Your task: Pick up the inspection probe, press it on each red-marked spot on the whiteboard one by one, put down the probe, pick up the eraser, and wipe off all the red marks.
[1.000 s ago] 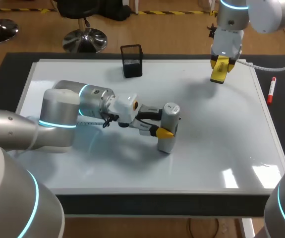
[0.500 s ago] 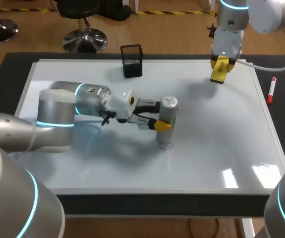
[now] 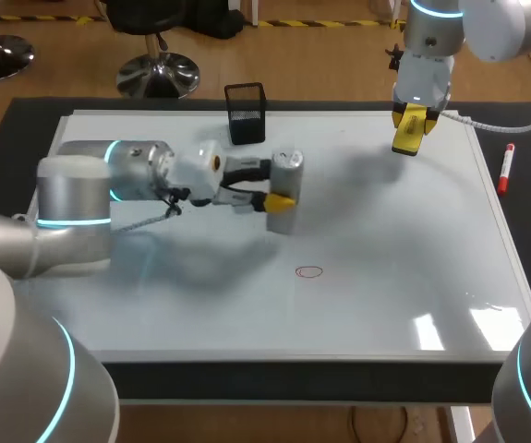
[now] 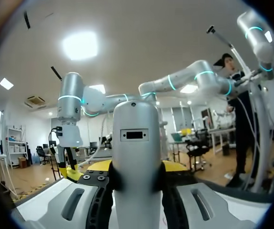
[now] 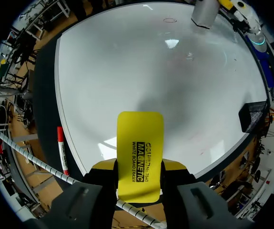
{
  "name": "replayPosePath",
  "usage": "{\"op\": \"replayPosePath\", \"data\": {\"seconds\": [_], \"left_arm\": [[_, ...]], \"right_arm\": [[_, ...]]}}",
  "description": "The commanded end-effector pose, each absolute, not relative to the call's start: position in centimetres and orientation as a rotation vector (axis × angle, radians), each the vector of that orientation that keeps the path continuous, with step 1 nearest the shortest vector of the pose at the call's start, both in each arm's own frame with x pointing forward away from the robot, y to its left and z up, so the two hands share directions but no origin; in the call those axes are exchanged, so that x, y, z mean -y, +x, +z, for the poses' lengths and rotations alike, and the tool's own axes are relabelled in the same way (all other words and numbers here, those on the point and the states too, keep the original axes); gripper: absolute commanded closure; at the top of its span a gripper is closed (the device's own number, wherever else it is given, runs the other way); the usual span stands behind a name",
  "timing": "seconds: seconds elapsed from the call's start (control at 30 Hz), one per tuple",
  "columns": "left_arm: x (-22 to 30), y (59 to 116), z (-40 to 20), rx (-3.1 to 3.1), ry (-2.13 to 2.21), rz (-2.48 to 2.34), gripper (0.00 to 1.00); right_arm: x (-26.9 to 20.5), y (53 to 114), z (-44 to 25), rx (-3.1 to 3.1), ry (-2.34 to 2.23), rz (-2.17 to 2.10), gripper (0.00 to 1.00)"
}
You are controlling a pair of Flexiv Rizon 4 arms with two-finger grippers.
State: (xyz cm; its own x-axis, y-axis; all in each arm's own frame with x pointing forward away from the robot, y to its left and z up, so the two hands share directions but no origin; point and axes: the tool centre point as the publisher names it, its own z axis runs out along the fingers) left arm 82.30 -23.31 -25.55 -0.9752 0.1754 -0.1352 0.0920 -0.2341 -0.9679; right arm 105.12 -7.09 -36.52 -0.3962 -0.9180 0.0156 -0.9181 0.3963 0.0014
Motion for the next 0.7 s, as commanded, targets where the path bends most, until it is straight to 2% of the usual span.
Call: {"op": "replayPosePath", "data": {"seconds": [0.03,0.7], "left_arm": [[21.8,82.6,-24.4,1.97,-0.304,2.407,1.0],[13.4,91.3,-24.1,2.05,0.011,2.562,1.0]], "right_arm": [[7.1,105.2,-36.4,2.61,1.719,0.016,1.0],[7.1,105.2,-36.4,2.61,1.719,0.016,1.0]]}}
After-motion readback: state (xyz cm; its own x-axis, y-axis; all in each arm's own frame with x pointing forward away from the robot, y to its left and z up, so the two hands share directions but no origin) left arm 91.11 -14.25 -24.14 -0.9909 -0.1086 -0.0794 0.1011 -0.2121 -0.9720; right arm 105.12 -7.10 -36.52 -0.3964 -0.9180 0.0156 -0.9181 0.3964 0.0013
